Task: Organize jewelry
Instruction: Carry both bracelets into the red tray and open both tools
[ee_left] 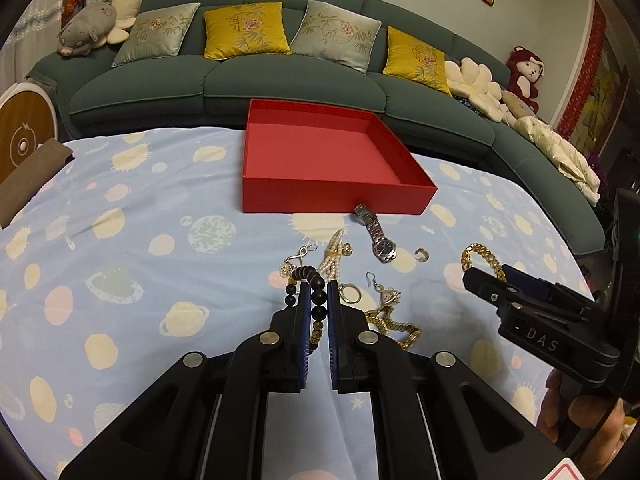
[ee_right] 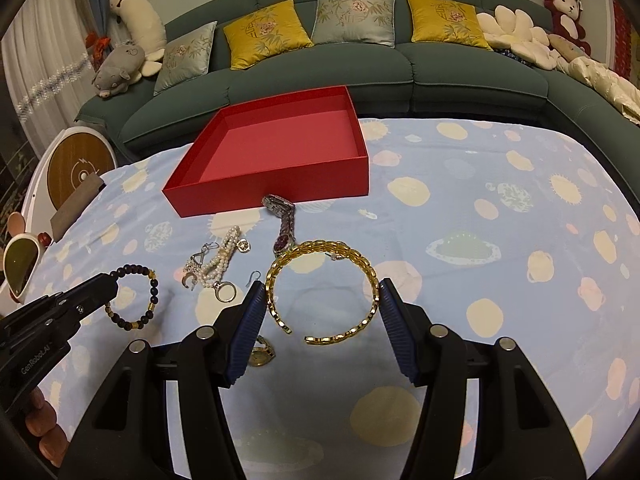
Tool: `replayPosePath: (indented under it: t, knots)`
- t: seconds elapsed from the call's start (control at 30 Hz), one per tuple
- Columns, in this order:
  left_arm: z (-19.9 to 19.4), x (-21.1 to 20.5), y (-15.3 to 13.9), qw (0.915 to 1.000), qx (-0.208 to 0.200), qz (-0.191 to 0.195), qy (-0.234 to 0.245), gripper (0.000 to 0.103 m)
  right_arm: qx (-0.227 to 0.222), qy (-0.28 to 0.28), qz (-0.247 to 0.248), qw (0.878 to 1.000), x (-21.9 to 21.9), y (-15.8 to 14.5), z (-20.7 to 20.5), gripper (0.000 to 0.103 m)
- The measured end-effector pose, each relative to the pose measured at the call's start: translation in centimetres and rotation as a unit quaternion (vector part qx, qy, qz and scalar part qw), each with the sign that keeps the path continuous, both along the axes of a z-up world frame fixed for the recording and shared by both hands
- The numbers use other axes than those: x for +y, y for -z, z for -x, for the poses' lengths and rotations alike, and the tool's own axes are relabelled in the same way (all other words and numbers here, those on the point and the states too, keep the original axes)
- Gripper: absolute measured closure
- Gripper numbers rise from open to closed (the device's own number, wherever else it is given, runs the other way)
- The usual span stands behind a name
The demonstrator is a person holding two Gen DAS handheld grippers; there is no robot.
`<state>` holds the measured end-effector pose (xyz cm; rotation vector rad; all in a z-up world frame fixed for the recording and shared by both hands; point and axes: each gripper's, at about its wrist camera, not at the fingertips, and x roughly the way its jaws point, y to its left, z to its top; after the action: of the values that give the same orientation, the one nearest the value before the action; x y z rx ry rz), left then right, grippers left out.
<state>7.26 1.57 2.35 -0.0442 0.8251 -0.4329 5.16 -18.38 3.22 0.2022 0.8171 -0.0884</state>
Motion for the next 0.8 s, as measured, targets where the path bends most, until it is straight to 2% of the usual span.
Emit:
replayPosePath:
  t: [0.27, 0.4, 0.53, 0.67, 0.8]
  knots:
    - [-0.9, -0.9, -4.9, 0.9992, -0.022, 0.033, 0.004, 0.098, -0.022, -0.012, -0.015, 1.0, 0.5, -3.1, -0.7, 0.047]
    - [-2.8, -2.0, -7.9, 0.9982, -0.052, 0.027, 0.01, 0.098, -0.038, -0.026, -0.006, 0.999, 0.4, -5.8, -2.8, 0.047]
    - [-6.8, -3.1, -9.9, 0.9967, -0.079, 0.012, 0.008, 0.098, -0.046, -0.036, 0.002, 0.998, -0.3, -7.8, -6.8, 0.047]
    - [-11.9, -4.1, -10.0, 0.9963, -0.086, 0.001, -0.007, 0.098, -0.05, -0.034, 0.008, 0.998, -1.3, -8.2, -11.5, 0.047]
    - [-16.8, -5.0, -8.6, 0.9966, -0.08, -0.014, -0.017, 0.098, -0.034, -0.03, -0.001, 0.999, -2.2, -6.7, -16.5, 0.047]
